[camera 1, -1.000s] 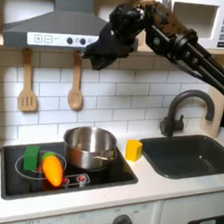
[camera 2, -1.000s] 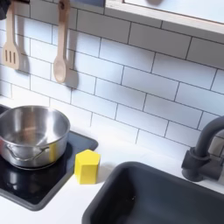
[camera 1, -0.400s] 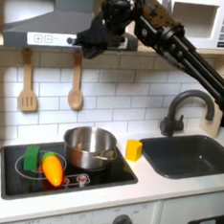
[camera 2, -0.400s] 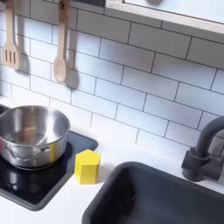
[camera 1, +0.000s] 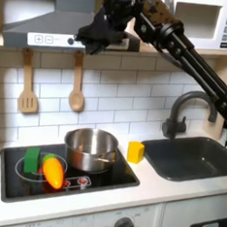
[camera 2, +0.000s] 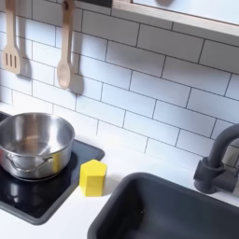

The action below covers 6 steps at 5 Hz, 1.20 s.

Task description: Push button

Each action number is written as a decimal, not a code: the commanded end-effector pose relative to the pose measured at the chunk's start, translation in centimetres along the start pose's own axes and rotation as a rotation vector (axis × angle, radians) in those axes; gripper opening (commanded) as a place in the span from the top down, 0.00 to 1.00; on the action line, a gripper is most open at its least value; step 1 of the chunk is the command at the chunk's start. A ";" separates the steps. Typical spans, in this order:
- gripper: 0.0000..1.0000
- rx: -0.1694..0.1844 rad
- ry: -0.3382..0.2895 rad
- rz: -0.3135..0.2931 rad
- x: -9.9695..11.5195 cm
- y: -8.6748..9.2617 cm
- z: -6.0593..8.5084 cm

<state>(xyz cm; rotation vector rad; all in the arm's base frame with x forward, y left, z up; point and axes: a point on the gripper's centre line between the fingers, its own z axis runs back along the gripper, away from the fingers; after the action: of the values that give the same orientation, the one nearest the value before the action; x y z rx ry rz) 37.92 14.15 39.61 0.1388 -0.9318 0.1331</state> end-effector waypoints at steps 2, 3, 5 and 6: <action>1.00 -0.006 -0.002 -0.018 0.9 0.1 -0.8; 1.00 -0.012 0.008 -0.025 1.0 -0.1 -1.4; 1.00 -0.007 0.021 -0.045 1.6 -0.1 -1.5; 1.00 0.009 0.020 -0.057 1.8 0.0 -1.4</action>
<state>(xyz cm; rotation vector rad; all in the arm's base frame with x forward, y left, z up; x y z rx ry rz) 39.89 14.55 40.34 0.1740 -0.9079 0.0879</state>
